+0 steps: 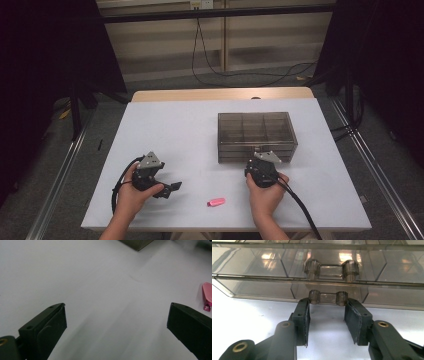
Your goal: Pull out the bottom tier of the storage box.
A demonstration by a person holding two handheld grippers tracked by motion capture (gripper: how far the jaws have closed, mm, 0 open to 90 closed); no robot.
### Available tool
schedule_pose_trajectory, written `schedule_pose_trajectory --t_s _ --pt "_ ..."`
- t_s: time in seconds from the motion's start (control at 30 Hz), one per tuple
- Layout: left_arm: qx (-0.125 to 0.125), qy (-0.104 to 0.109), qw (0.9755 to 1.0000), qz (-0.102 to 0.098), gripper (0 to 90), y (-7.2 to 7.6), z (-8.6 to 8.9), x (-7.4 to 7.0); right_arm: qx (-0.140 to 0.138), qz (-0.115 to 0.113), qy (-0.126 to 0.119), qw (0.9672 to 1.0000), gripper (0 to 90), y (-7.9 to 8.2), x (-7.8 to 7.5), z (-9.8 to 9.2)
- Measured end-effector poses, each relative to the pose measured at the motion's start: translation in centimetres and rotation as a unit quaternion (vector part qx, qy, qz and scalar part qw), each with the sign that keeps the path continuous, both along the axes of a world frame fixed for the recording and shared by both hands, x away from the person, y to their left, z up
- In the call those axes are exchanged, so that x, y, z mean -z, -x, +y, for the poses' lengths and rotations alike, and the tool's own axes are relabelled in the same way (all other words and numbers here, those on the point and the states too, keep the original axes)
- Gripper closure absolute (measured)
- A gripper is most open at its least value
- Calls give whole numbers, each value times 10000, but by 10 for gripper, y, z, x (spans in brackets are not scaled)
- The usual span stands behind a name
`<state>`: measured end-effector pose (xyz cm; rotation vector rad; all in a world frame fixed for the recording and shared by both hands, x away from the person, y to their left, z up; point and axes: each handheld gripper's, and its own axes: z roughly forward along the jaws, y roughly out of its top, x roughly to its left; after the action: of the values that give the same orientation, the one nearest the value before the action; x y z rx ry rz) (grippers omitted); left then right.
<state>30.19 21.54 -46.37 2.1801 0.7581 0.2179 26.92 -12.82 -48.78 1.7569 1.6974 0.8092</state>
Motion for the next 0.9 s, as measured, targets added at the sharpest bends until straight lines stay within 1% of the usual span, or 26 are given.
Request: schedule_pose_trajectory --t_s 0.07,0.13,0.23,0.47,0.9 --pt "15 -70 10000 -17 25 0 0 0 -15 -6 5 10000 564 0 0 0" --pt "21 -35 10000 -14 25 0 -1 0 -19 -4 6 10000 564 0 0 0" --pt "15 -75 10000 -14 25 0 0 0 -8 -19 -7 10000 564 1 -1 0" --pt "9 -44 10000 -10 25 0 -1 0 -25 -46 20 10000 564 4 -1 0" --pt "31 -84 10000 10 25 0 -2 0 -66 -68 25 10000 564 6 0 0"
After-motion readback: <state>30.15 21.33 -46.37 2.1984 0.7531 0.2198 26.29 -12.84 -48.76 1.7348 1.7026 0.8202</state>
